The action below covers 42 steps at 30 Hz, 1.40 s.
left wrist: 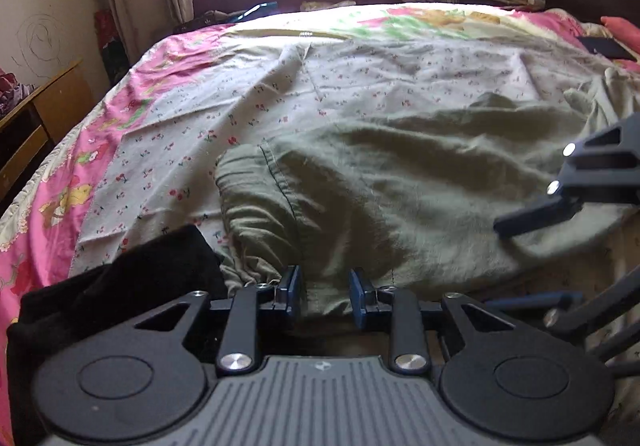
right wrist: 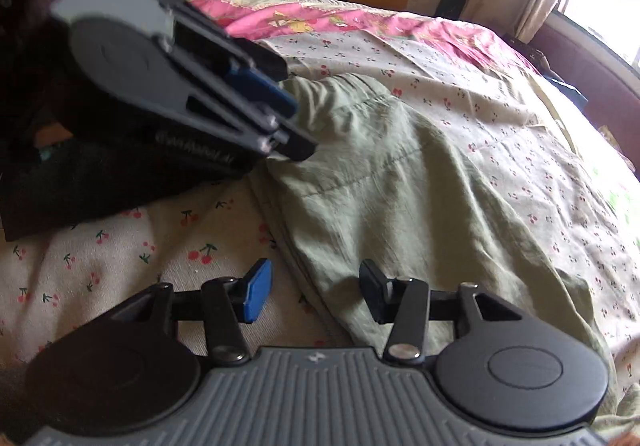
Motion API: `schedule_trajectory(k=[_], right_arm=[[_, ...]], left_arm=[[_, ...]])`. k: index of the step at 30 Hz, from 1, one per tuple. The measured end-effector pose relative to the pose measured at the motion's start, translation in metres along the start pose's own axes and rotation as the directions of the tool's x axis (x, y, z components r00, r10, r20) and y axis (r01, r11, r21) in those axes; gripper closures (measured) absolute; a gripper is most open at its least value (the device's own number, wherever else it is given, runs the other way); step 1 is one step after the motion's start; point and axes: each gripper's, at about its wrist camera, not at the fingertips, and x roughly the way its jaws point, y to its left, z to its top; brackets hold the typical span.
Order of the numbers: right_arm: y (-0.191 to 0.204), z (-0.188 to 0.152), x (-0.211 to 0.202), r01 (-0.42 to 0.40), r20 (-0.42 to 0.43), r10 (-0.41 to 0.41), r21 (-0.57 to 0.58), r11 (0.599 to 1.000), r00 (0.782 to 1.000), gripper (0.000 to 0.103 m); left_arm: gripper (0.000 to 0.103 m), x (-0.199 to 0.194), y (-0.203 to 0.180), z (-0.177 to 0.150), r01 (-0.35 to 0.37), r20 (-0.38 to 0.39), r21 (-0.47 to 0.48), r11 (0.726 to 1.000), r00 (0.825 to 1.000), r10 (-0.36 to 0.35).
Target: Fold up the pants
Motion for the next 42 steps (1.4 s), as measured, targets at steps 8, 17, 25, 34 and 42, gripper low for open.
schedule_trajectory(k=[8,17,25,34,42], right_arm=[[-0.146,-0.077,-0.092,0.263,-0.101,-0.243,0.424,0.867,0.965,0.053],[-0.292,-0.199,-0.166,0.452,-0.277,-0.426,0.8,0.395,0.862,0.051],[-0.341,-0.272,-0.177,0.335,-0.251,-0.418,0.932,0.138,0.873,0.051],[-0.369,-0.306,-0.156,0.157,-0.144,-0.468,0.988,-0.012,0.872,0.055],[-0.363,-0.297,-0.193,0.015,0.008,-0.517,0.999,0.041,0.856,0.101]], left_arm=[[0.061,-0.046,-0.033,0.025,0.02,0.123,-0.006,1.0,0.992,-0.019],[0.059,-0.022,-0.171,0.073,0.331,0.151,0.146,0.932,0.924,-0.352],[0.059,0.005,-0.246,0.093,0.414,0.107,0.247,0.876,0.887,-0.449],[0.058,0.023,-0.266,0.101,0.422,0.077,0.239,0.875,0.89,-0.45],[0.058,0.018,-0.273,0.113,0.381,0.097,0.279,0.882,0.902,-0.421]])
